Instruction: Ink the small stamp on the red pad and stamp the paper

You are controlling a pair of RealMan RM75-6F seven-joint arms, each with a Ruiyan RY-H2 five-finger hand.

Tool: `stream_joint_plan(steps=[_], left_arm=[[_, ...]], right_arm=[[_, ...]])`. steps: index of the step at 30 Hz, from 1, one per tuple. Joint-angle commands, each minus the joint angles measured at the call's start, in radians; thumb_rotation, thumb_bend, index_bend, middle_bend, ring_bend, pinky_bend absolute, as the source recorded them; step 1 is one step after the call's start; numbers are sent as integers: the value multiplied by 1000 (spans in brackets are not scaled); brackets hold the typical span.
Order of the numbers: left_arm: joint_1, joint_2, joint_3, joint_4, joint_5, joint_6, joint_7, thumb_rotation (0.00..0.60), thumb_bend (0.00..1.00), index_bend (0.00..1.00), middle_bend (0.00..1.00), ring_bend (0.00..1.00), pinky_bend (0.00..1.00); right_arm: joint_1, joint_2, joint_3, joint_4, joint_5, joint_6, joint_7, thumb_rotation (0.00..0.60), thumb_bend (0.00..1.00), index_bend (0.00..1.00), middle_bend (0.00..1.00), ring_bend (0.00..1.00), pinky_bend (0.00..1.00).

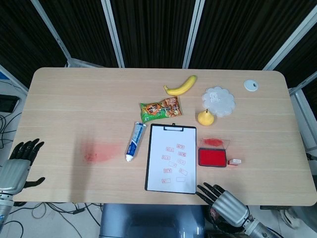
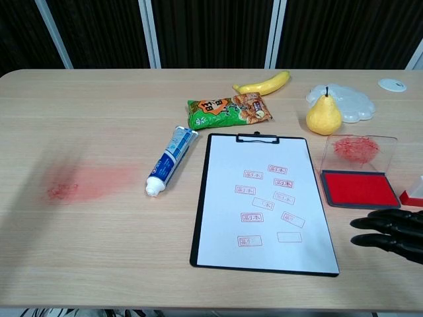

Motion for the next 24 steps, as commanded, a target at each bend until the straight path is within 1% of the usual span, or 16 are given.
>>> stream_joint_plan(steps=[1,24], left_arm=[[-2,-2,0,0,2,-2,4,600,15,0,0,0,0],[-4,-4,1,-4,6,-3,7,600,16,0,0,0,0]], right_arm=[[-1,1,-2,2,-1,7,1,600,85,0,0,33,237],[-6,1,-9,5,6,25,-2,600,85,0,0,33,237]])
